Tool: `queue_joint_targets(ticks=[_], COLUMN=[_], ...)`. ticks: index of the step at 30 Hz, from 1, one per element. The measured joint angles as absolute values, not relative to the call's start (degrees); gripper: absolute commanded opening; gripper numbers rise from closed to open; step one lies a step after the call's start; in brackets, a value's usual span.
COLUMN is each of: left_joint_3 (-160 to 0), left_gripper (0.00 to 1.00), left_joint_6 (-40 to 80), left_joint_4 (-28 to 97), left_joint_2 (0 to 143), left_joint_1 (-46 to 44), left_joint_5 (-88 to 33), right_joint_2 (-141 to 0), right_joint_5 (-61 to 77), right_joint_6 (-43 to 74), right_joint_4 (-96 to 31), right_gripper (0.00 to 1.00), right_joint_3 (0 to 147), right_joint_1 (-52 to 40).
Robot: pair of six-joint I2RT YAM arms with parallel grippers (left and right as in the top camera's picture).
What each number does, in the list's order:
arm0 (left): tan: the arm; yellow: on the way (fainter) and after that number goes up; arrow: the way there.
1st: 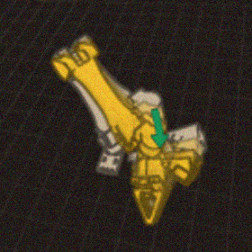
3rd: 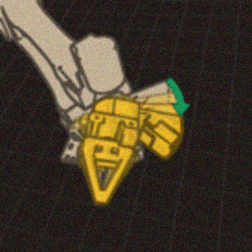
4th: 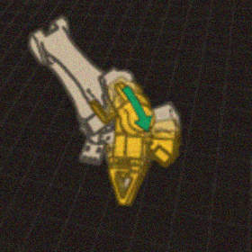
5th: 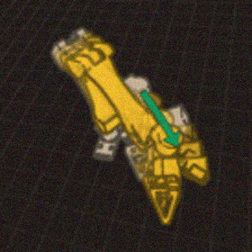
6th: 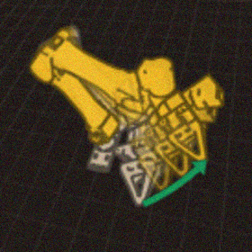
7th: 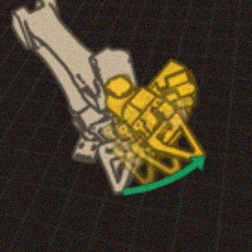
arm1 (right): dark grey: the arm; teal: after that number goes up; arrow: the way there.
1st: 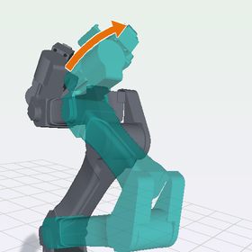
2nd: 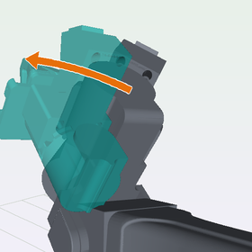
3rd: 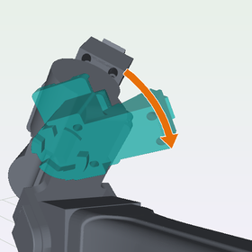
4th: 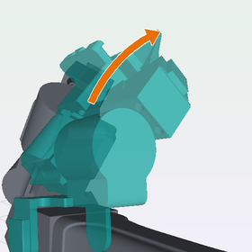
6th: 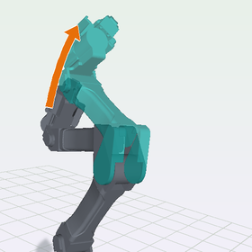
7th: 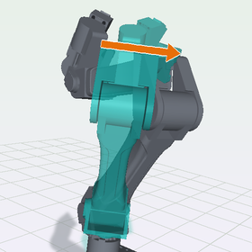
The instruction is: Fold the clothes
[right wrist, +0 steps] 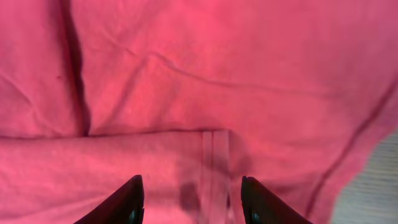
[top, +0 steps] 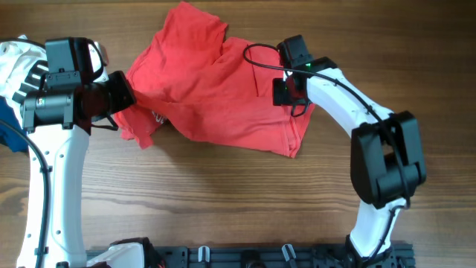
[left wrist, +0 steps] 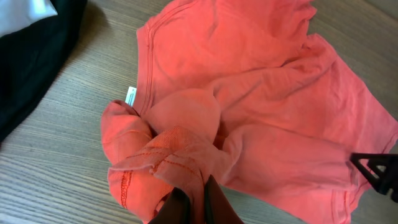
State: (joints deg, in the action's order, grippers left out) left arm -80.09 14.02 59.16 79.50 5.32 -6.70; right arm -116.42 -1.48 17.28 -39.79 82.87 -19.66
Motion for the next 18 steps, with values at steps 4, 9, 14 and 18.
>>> queue_joint_targets(ticks=[4,9,14,18], left_joint_3=[-80.09,-80.09,-80.09,-80.09], left_gripper=[0.08,0.08,0.08,0.08], left_joint_6=[14.02,14.02,14.02,14.04], left_joint_4=[59.16,59.16,59.16,59.18], left_joint_2=[79.50,79.50,79.50,79.50], left_joint_1=[5.32,5.32,5.32,5.32], left_joint_5=[-6.70,-6.70,-6.70,-6.70], right_joint_2=[-118.37,-119.46,-120.01,-120.01], right_joint_5=[-1.08,-1.06,-1.06,-1.10], right_joint_6=[17.28,17.28,16.80,16.73], right_joint_4=[-39.38,-38.41,-38.22,-38.63], right_gripper=[0.51,0.35,0.04,0.04], right_joint_3=[82.87,82.87,82.87,82.87], right_joint_1=[-19.66,-19.66,-19.66,-19.62])
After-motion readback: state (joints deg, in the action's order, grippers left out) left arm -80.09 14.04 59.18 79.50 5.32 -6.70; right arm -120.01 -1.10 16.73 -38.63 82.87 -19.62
